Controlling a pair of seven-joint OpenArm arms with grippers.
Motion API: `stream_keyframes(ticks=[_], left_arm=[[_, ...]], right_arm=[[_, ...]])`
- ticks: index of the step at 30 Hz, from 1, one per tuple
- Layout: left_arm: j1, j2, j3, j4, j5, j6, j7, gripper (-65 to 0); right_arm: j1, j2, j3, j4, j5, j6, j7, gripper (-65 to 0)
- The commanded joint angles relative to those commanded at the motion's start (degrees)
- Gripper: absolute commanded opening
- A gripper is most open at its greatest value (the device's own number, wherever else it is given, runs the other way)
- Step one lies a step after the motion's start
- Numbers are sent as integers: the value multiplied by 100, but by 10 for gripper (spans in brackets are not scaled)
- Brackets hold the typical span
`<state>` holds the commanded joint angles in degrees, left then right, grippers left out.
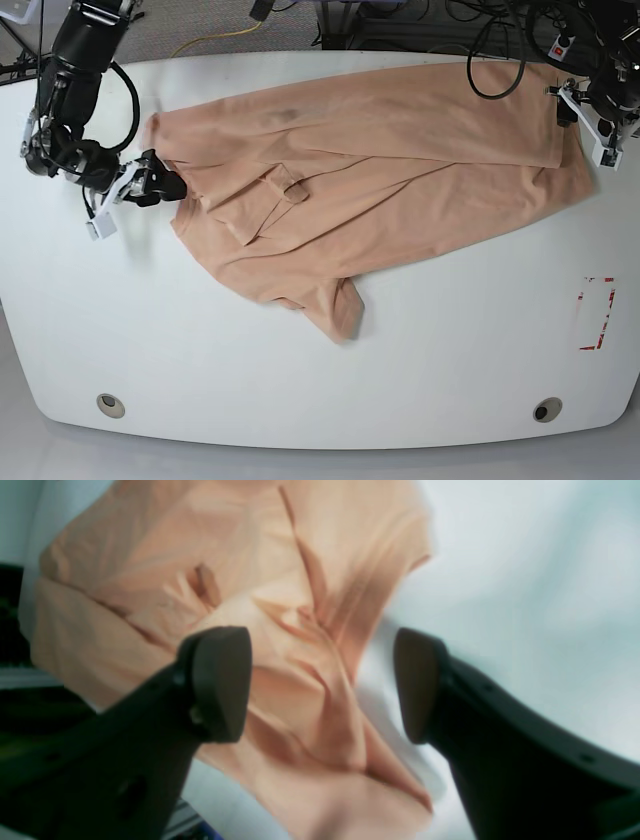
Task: Fold the T-shirt properly
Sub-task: 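Release the right gripper and regrasp the shirt edge nearer the collar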
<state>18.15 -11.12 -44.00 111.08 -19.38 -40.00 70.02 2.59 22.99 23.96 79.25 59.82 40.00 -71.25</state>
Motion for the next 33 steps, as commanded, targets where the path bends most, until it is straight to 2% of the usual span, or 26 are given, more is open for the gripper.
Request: stream_keyframes(ticks=[6, 10, 18, 21, 26, 29, 33], left_arm=[[26, 0, -9, 0, 9, 0, 0, -247], [35, 9, -18, 0, 9, 0, 0, -247], [35, 9, 0, 0, 9, 0, 0, -247], [26, 9, 9, 0, 9, 0, 0, -247], [18, 9, 18, 0, 9, 0, 0, -247], [18, 9, 18, 0, 9, 0, 0, -247], [26, 9, 18, 0, 9, 0, 0, -247]], right_arm=[[0, -88, -607, 44, -273, 0, 70, -235], [0, -211, -624, 62, -378, 0, 70, -235], [-44, -360, -791, 1160, -879, 0, 26, -235], [-9, -360, -1055, 1055, -914, 0, 70, -235], [0, -457, -1090, 826, -1240, 0, 158, -235], [-18, -492, -1090, 853, -1486, 0, 176, -235], [-53, -492, -1081, 1196, -1547, 0, 176, -235]])
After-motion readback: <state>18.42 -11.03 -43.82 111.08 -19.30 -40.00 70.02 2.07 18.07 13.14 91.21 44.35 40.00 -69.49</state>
